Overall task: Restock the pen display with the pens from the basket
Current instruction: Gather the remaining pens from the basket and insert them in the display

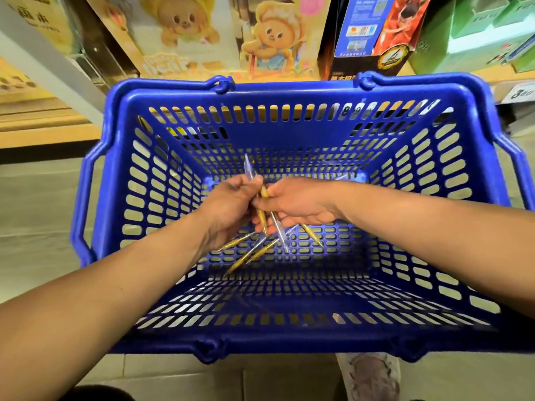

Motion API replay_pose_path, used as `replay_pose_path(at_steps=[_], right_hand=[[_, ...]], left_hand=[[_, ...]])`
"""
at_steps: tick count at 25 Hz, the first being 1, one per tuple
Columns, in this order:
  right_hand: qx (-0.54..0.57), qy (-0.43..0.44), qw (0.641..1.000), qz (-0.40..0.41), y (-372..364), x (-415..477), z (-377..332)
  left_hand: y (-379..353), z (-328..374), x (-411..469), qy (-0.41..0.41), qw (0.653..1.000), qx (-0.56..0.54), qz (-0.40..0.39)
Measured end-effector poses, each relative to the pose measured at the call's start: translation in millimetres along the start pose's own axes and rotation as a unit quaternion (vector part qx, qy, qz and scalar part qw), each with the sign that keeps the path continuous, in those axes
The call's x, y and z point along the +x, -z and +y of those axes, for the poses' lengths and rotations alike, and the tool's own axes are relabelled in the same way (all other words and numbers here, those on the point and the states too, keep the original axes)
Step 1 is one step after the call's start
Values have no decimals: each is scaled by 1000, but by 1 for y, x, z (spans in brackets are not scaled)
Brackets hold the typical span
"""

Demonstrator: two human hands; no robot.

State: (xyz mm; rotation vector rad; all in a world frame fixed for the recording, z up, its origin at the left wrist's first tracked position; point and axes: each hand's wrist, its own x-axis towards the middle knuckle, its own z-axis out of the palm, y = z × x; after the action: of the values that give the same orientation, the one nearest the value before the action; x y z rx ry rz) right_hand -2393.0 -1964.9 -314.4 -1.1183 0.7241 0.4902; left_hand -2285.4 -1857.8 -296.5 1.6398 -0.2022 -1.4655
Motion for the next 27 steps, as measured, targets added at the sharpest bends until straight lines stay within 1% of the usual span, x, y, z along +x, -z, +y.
replay_pose_path(at_steps=[1,3,4,6,7,8,9,10,11,12,13,15,16,17,19,20,22,23,25,27], right_hand=[[1,11,1000,19,-1,3,1],[-33,29,997,57,-3,8,1],[-49,37,996,59,-3,8,-1],[-51,32,998,28,4,5,-2],[-72,16,997,18,11,2,-2],[-153,-2,988,35,19,0,1],[-298,-35,952,59,28,0,6],[-451,-83,885,83,35,0,13],[-562,-125,812,97,39,2,25],[-609,-156,770,108,40,4,37],[-610,-168,764,126,41,5,50],[-584,-149,780,169,39,4,65],[-586,-136,780,173,38,3,67],[-599,-130,772,169,38,3,65],[-652,-123,733,150,43,5,54],[-676,-120,710,155,48,5,47],[-719,-122,657,191,60,6,36],[-730,-130,636,212,66,6,31],[-729,-134,624,248,75,8,29],[-735,-122,618,251,80,13,33]], left_hand=[[-1,-1,-1,0,1000,3,-3],[-3,-2,-1,3,1000,1,7],[-4,-1,-1,-3,1000,-5,24],[-2,2,1,-35,996,-30,72],[1,5,3,-53,993,-40,103],[6,7,5,-65,988,-44,131],[12,8,5,-68,985,-49,149],[16,8,5,-64,984,-52,155],[20,7,4,-56,985,-52,152],[23,5,2,-46,987,-47,145],[23,4,1,-36,989,-42,137],[22,3,-1,-15,993,-45,112],[21,3,-2,-6,994,-48,98],[20,3,-2,2,995,-48,89],[20,4,-3,12,996,-38,81],[19,3,-4,13,996,-31,79],[18,4,-7,16,997,-23,77],[19,4,-9,21,997,-23,74],[20,4,-12,33,997,-32,64],[23,5,-14,42,997,-36,60]])
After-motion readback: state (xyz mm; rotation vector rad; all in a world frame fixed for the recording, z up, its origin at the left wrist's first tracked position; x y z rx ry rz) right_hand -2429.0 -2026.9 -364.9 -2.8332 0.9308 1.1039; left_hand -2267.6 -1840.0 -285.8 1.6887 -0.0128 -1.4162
